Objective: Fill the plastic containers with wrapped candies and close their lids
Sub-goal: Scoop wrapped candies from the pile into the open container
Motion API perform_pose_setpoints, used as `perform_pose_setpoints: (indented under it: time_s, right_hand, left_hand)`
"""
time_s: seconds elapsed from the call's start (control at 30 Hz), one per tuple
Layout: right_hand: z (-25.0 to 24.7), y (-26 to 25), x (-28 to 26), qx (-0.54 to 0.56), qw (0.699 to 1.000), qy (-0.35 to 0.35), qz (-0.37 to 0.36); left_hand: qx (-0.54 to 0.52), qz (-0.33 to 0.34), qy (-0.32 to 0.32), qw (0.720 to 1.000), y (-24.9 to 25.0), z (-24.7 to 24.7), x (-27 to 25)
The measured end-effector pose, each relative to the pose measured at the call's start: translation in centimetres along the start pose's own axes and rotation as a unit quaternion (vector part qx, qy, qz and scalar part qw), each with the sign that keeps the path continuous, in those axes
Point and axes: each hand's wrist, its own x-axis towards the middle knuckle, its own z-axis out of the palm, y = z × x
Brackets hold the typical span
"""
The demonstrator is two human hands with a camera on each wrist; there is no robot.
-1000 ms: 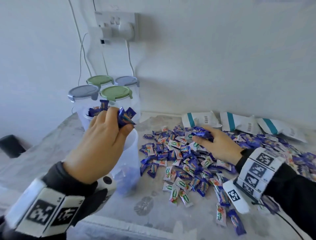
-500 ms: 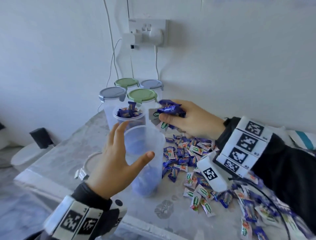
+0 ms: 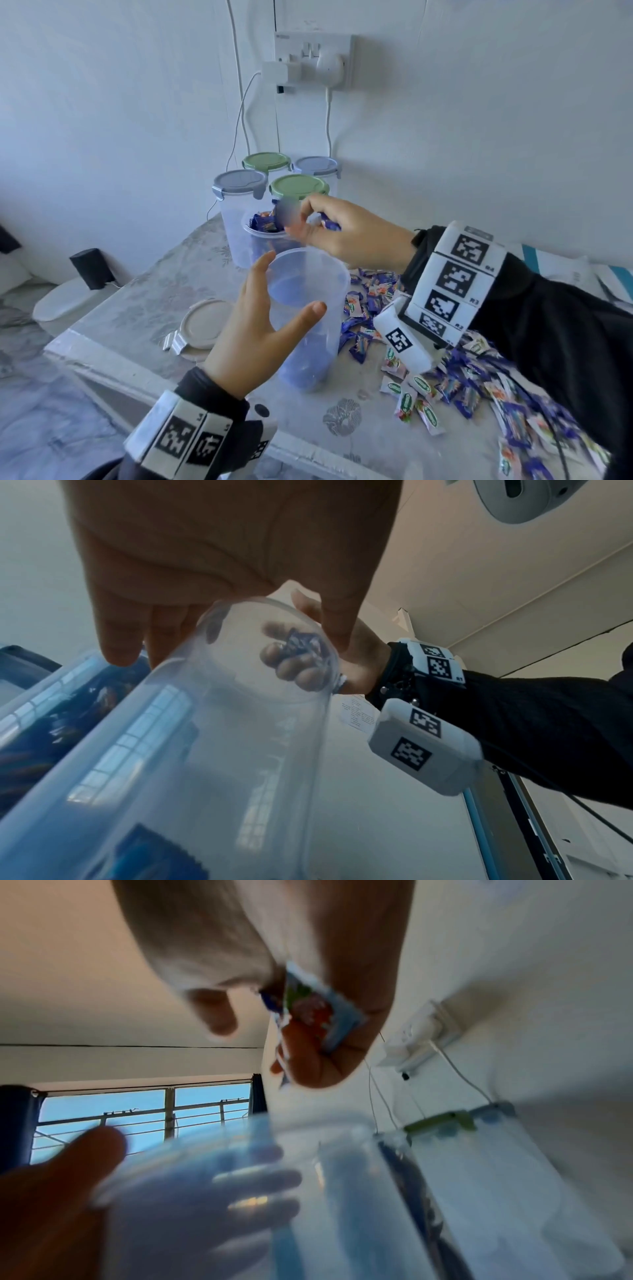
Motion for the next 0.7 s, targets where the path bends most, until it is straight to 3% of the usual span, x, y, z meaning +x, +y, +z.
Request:
perform_pose_setpoints:
  time_s: [0.1, 0.17, 0.27, 0.43, 0.57, 0.7]
  right_hand:
    - [1.7, 0.4, -0.1, 0.152, 0.981, 0.109, -0.056]
    - [2.6, 0.9, -0.5, 0.200, 0.968, 0.127, -0.080]
    - [3.7, 1.5, -1.1, 0.203, 0.972, 0.090, -0.079]
    - [4.0, 2.4, -2.3, 0.087, 0.989, 0.042, -0.112]
    - [3.5, 2.1, -4.4, 0.046, 0.998, -0.048, -0.001]
    - [2.6, 3.5, -8.2, 0.074, 0.997, 0.021, 0.003]
  left_hand:
    - [-0.014, -0.001, 0.003, 1.000, 0.0, 0.1, -0.1]
    - [-0.026, -0.003, 0.005, 1.000, 0.0, 0.3, -0.1]
    - [-0.036, 0.002, 0.012, 0.999, -0.4, 0.4, 0.0]
    - [-0.005, 0.014, 0.025, 1.000, -0.6, 0.6, -0.2]
    - [0.054, 0.068, 0.080, 0.993, 0.4, 1.1, -0.6]
    - [0.105, 0.122, 0.205, 0.966, 1.8, 2.3, -1.7]
